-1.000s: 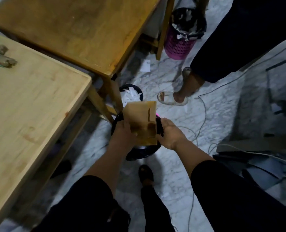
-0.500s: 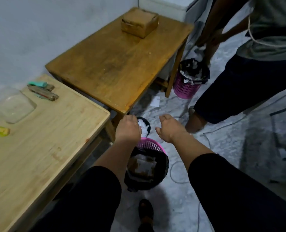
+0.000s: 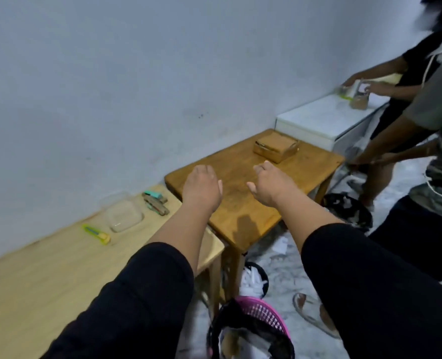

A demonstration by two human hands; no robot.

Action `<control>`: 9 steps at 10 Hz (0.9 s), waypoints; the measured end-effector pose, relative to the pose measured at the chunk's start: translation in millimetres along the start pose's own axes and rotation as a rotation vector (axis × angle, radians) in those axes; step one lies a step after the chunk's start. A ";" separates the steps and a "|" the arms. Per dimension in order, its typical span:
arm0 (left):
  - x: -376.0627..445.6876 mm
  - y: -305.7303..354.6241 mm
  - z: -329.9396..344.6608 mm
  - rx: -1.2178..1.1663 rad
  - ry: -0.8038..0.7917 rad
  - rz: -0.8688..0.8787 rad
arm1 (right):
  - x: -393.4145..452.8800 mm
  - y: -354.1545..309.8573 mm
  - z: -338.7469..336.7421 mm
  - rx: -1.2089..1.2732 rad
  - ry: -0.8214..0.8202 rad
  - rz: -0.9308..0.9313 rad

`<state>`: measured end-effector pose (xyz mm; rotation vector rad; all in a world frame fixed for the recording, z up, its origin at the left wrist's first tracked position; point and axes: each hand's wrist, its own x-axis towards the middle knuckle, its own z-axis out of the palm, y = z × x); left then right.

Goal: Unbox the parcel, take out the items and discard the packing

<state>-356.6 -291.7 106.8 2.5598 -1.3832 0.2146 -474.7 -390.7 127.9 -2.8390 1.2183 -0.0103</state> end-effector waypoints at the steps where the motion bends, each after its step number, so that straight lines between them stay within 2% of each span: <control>1: 0.6 -39.2 -17.7 0.030 0.022 -0.070 | 16.1 -35.7 -12.9 0.010 0.018 -0.071; 3: 3.4 -130.0 -40.7 0.031 0.049 -0.237 | 49.9 -119.4 -21.7 0.026 0.009 -0.225; 5: 14.9 -212.0 -39.1 0.046 0.033 -0.332 | 87.6 -190.9 -3.1 0.087 -0.033 -0.287; 7: 13.3 -264.8 13.7 -0.036 -0.114 -0.434 | 120.1 -231.9 57.6 0.109 -0.175 -0.342; 9: 19.6 -297.9 89.7 -0.229 -0.219 -0.611 | 163.1 -239.8 129.3 0.164 -0.326 -0.319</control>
